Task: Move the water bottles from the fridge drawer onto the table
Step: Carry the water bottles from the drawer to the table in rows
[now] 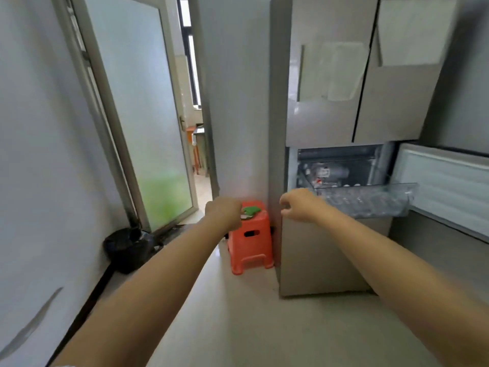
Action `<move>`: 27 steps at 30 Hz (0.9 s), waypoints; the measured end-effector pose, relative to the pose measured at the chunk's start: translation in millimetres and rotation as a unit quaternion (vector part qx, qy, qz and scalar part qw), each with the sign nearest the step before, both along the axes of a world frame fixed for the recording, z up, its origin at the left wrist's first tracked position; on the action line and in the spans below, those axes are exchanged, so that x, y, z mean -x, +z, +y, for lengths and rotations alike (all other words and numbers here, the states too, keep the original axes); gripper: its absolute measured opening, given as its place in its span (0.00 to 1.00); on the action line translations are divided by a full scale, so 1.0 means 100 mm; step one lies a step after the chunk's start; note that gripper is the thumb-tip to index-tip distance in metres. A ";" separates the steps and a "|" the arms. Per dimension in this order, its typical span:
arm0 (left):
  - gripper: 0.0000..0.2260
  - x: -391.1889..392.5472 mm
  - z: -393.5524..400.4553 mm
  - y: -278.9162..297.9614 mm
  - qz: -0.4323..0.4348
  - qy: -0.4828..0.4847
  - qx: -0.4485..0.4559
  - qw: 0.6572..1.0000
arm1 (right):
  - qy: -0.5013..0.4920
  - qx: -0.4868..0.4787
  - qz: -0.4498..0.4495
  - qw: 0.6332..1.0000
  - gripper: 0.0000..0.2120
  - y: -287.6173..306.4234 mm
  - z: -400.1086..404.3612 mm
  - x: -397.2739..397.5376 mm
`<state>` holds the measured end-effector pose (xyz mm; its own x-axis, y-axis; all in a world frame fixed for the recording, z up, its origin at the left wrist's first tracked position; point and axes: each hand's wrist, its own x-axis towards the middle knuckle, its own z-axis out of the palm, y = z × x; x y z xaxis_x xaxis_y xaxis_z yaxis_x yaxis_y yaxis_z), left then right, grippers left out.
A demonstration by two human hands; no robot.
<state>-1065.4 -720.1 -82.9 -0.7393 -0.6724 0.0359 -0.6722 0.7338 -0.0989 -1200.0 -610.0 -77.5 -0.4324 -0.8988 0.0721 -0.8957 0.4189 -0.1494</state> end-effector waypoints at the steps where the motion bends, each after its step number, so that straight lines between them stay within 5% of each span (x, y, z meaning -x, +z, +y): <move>1: 0.13 0.28 0.04 0.00 0.005 -0.015 -0.006 1.000 | -0.011 -0.007 0.003 1.000 0.12 0.01 0.07 0.26; 13: 0.11 2.87 -0.04 -0.22 -0.004 -0.078 -0.041 0.996 | -0.132 -0.005 -0.045 0.990 0.17 -0.12 0.44 2.86; 21: 0.13 4.26 -0.86 -0.75 -0.061 -0.131 -0.123 0.982 | -0.166 -0.012 -0.060 0.984 0.13 -0.65 -0.27 4.12; 27: 0.13 5.12 -1.49 -1.09 -0.023 -0.159 -0.140 0.977 | -0.189 -0.041 -0.108 0.975 0.13 -0.96 -0.98 4.93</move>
<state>-1577.1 -869.4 -192.4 -0.9087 -0.3879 -0.1546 -0.4062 0.9070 0.1117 -1693.1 -708.3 -173.1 -0.7308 -0.6714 -0.1229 -0.6265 0.7313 -0.2696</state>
